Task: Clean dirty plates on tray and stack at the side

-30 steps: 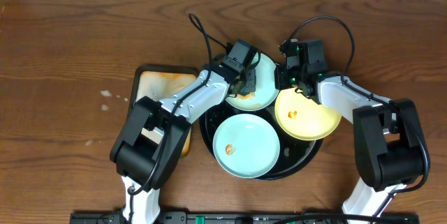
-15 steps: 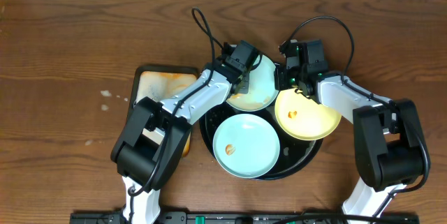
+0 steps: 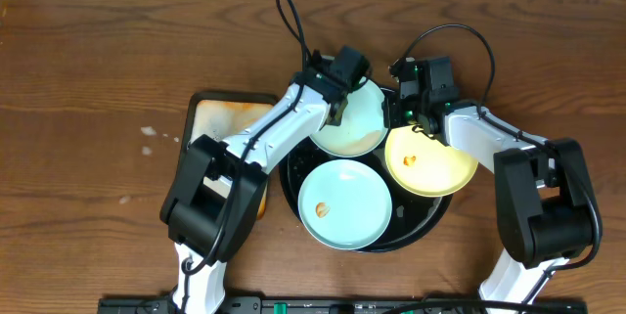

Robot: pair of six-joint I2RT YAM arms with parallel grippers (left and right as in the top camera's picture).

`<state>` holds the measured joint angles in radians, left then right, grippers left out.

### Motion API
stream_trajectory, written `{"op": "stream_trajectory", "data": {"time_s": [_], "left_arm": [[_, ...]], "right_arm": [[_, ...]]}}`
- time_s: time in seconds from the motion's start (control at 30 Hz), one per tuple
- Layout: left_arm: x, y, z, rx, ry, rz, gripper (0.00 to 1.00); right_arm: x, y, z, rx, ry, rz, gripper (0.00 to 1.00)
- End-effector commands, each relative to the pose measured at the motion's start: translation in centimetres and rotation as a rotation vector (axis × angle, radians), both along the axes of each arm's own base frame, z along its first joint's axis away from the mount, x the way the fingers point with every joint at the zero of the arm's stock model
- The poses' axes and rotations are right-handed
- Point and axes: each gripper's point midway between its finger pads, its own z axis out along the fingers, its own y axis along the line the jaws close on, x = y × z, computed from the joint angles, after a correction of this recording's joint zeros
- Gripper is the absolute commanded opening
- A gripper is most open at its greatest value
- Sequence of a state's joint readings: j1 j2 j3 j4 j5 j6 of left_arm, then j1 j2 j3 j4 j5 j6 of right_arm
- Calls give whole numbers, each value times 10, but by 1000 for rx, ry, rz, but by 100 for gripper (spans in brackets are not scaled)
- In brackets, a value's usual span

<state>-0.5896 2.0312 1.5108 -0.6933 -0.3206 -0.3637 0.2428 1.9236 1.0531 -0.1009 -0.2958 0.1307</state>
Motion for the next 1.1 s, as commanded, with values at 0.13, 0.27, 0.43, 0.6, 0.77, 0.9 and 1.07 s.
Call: {"op": "stream_trajectory", "data": {"time_s": [0.13, 0.27, 0.43, 0.6, 0.77, 0.9, 1.07], "left_arm": [[15, 16, 46, 24, -68, 87, 8], [7, 28, 67, -25, -70, 150, 8], [-6, 46, 96, -175, -23, 212, 8], [-19, 81, 118, -280, 29, 289, 8], [-37, 118, 117, -281, 107, 335, 7], [-47, 136, 106, -276, 166, 352, 8], [-55, 156, 97, -267, 206, 399, 8]], "right_arm": [[5, -11, -5, -73, -10, -46, 1], [7, -11, 5, -79, -42, -27, 1], [13, -13, 41, -99, -136, -14, 1], [10, -19, 88, -148, -242, 9, 1], [2, -36, 129, -311, -345, -24, 1], [-9, -41, 162, -473, -440, -31, 1], [-23, -29, 188, -684, -546, -10, 1]]}}
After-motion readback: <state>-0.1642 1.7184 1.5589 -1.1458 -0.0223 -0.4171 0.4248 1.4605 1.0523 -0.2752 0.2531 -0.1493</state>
